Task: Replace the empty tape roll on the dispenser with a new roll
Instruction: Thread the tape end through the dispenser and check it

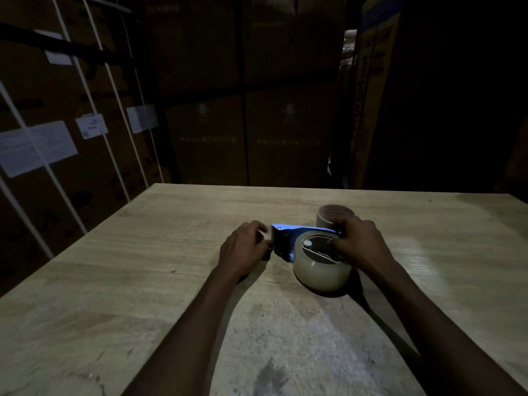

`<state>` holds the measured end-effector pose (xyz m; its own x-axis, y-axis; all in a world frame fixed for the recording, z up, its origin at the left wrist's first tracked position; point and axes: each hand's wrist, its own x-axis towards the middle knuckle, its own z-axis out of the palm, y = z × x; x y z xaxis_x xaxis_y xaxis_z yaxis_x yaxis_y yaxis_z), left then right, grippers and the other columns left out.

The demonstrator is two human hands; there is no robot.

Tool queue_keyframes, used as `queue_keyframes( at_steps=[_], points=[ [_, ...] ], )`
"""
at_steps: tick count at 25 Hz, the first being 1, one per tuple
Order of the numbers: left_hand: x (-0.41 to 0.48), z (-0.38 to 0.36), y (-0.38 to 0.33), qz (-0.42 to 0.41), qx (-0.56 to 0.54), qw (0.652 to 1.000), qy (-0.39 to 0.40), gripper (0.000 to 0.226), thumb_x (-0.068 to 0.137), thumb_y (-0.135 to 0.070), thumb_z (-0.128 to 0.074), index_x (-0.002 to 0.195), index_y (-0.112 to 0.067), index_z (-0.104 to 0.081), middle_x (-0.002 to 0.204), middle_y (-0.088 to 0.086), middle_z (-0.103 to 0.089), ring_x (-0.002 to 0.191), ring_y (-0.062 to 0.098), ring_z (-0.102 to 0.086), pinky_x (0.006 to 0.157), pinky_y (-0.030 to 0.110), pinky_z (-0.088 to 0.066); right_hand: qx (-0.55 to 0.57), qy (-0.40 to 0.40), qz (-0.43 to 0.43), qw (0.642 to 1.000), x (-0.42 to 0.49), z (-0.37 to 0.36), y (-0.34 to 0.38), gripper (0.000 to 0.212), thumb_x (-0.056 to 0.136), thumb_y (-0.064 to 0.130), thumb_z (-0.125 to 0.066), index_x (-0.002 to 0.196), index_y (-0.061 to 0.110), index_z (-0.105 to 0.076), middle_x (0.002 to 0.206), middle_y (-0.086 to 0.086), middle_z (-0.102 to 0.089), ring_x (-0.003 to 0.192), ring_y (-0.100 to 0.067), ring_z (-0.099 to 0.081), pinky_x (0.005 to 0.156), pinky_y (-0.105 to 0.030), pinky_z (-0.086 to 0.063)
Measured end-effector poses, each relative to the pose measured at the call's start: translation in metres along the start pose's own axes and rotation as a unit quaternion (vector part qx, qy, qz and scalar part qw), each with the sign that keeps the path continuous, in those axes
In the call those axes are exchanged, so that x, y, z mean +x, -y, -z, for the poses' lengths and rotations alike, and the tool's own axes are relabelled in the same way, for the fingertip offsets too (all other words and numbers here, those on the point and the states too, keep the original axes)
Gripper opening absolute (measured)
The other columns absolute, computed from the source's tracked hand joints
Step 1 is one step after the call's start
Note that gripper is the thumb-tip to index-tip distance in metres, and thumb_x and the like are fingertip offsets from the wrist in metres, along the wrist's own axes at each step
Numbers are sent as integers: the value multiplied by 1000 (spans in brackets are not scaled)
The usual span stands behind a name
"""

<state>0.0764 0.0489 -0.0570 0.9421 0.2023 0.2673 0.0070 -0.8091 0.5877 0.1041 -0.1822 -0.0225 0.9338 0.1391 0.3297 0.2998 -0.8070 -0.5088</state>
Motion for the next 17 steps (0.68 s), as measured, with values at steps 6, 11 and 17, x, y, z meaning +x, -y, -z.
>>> queue_keyframes(
  at_steps=[6,11,17],
  points=[
    [2,11,-27,208,-394,895,34,35,86,-45,-58,104,-15,-59,88,11,-70,54,23,-66,50,29,-52,42,-108,31,993,-7,2,14,26,73,23,-68,98,29,-69,97,2,-73,87,-18,-67,72,-26,-49],
    [-3,12,-37,247,-542,798,93,44,73,-49,-73,87,-8,-70,67,7,-72,46,22,-61,45,24,-47,168,-115,60,977,-13,-2,34,19,62,18,-78,79,20,-68,74,-1,-69,66,-15,-67,62,-38,-57],
    [2,13,-32,211,-587,781,33,77,69,-35,-82,129,0,-49,121,21,-64,90,32,-68,62,36,-57,288,78,-90,950,-13,-9,36,27,69,18,-74,92,23,-61,69,3,-70,59,-1,-66,50,-17,-51]
  ],
)
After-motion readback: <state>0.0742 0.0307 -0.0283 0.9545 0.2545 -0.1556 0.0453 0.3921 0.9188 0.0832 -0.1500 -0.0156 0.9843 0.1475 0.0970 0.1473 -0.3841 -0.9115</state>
